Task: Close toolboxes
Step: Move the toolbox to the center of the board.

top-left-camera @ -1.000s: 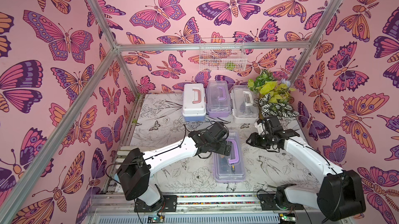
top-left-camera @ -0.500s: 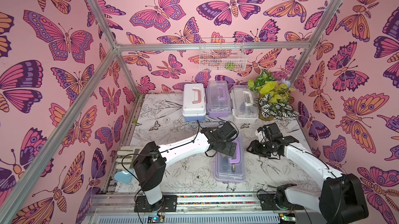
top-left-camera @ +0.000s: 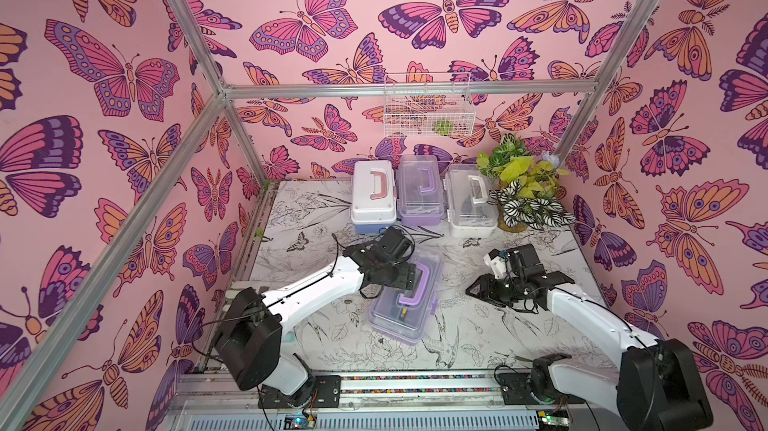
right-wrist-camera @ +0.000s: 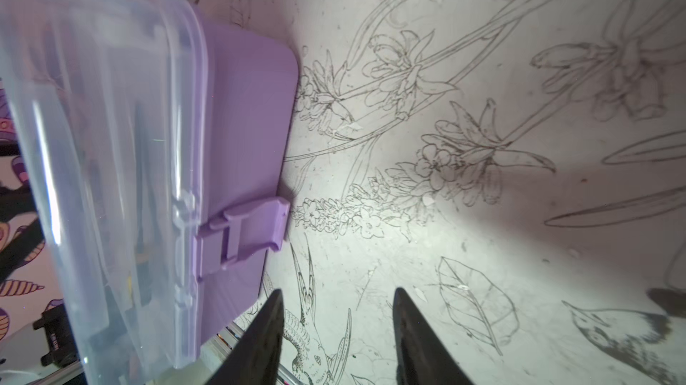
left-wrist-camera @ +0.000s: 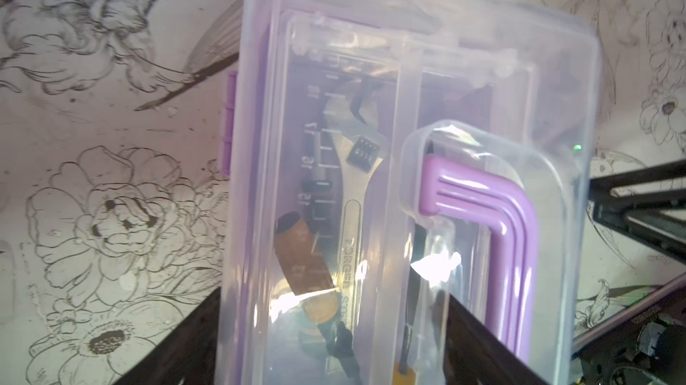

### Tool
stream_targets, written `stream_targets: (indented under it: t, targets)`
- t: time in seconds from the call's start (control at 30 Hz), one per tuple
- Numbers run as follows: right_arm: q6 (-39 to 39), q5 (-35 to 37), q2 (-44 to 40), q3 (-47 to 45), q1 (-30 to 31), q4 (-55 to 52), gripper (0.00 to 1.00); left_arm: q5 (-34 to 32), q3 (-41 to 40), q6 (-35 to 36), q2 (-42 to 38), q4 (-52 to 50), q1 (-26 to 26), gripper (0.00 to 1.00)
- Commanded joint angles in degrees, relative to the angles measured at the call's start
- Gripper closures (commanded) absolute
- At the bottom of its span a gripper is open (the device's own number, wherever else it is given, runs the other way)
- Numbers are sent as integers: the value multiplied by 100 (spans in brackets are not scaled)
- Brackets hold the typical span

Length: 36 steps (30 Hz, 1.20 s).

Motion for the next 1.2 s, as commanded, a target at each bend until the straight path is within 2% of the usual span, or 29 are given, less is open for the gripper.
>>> stream_targets:
  t: [0.0, 0.2, 0.37, 0.5, 0.73, 1.17]
  targets:
    - [122, -672, -21, -174, 115, 599, 53, 293, -712, -19, -119, -140, 505, 21]
    - [377, -721, 477, -157, 699, 1287, 57, 950, -1430, -61, -514, 392, 1273, 26]
    - [820, -804, 1058, -127, 1196, 2330, 58, 1177, -1807, -103, -735, 620, 1578, 28]
    - [984, -855, 1622, 18, 1381, 2863, 66, 1239, -1861, -75, -739, 646, 1662, 28]
    - [1224, -1005, 2092, 271, 1612, 3453, 67, 1301, -1844, -38, -671, 672, 1688, 28]
    - [1295, -947, 2958, 732, 1801, 3732, 68, 1363, -1834, 22, -602, 720, 1723, 29]
